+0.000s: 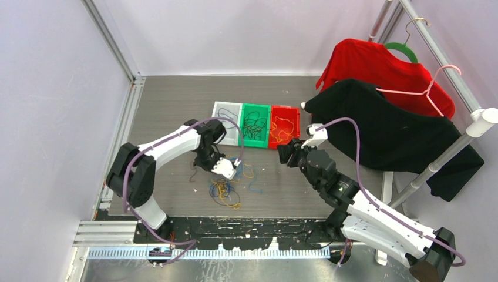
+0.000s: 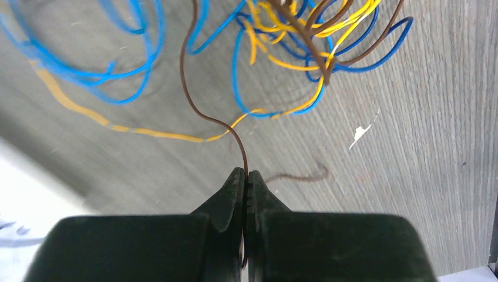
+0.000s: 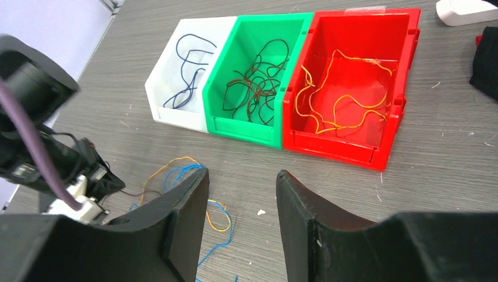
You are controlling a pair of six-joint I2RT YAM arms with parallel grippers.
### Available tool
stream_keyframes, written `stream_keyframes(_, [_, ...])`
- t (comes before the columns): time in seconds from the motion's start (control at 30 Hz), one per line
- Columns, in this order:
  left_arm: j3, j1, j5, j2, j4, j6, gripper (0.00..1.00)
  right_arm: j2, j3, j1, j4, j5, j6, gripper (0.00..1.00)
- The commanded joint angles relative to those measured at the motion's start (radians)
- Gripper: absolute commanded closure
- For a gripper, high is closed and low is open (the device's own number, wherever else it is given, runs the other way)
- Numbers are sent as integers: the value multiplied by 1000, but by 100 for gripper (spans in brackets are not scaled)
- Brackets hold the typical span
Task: Untangle the cables
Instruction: Untie the cable.
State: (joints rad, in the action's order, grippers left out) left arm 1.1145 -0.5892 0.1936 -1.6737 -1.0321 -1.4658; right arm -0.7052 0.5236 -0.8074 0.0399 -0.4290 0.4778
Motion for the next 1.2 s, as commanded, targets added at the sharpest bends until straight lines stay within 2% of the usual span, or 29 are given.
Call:
stream_keyframes(0.0, [145, -19, 30, 124, -149, 51, 100, -22, 54, 5, -35, -1, -3, 49])
stream_keyframes(0.07, [224, -22, 55, 179, -224, 77, 100, -42, 64, 5, -52, 23, -2, 47])
stream_keyframes(0.23, [374, -48, 104, 318, -278, 156, 100, -136, 104, 5, -164, 224, -18, 28])
stream_keyframes(0.37, [412, -90, 106, 436, -127, 251, 100, -229, 166, 5, -289, 365, -23, 21])
stream_keyframes(0.5, [350, -117, 85, 545, 106, 377, 100, -312, 198, 3, -484, 525, 31, 17])
stream_keyframes(0.6, [309, -131, 54, 591, 226, 410, 100, -367, 231, -2, -547, 572, 76, 15])
stream_keyframes(0.77, [312, -142, -3, 608, 318, 426, 100, -417, 231, -27, -641, 626, 118, 15])
stream_keyframes(0.93, [324, -142, -37, 608, 427, 418, 100, -471, 225, -61, -704, 636, 156, 20])
stream_keyframes(1.17, [400, -141, -53, 590, 608, 433, 100, -615, 244, -87, -809, 607, 224, 42])
